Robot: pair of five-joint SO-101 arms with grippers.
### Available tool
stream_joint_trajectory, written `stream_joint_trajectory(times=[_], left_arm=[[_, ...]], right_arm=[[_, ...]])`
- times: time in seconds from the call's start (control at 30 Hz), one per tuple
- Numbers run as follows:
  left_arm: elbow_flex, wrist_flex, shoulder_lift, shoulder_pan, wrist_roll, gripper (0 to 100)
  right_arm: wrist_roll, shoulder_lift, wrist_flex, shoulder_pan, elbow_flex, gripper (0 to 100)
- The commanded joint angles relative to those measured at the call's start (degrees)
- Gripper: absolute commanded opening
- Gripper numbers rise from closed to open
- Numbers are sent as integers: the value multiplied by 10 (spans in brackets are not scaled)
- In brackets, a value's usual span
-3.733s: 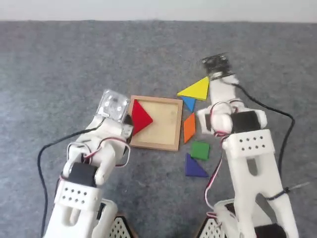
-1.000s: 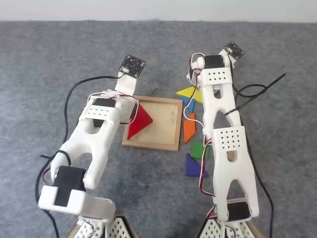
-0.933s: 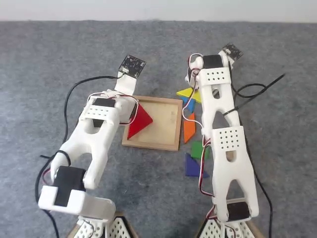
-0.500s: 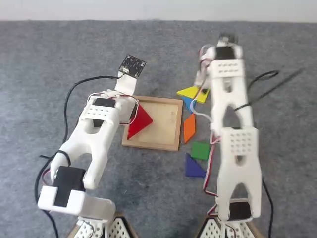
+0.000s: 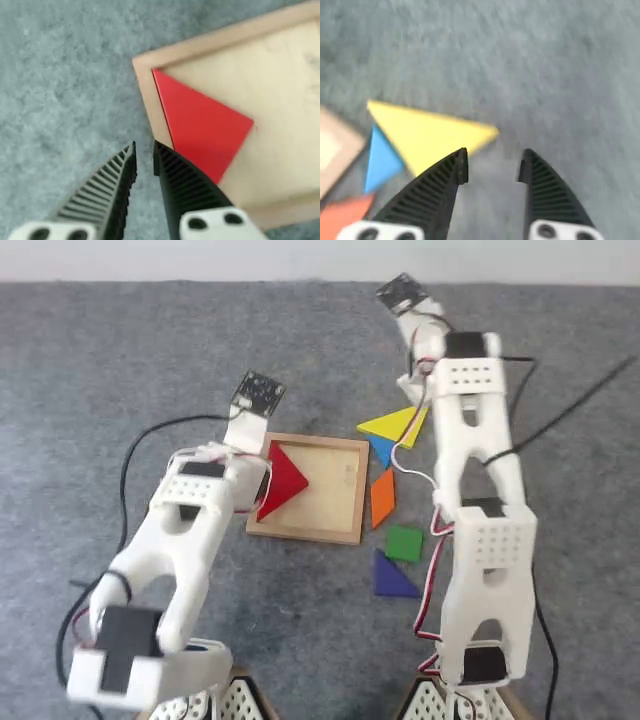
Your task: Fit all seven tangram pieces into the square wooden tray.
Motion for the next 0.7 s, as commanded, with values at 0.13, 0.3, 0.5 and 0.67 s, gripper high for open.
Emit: stream_joint_trajectory(times=[0.13, 0.3, 0.5, 0.67], left_arm=[[87, -47, -145, -43, -2, 55], [138, -66, -190, -50, -5, 55], [202, -77, -275, -50, -24, 55], [241, -76, -334, -50, -29, 55]], right_arm=[[8, 73, -102, -20, -4, 20], [16, 95, -80, -12, -4, 20], [95, 69, 36, -5, -4, 19], [155, 17, 139, 9, -4, 19]])
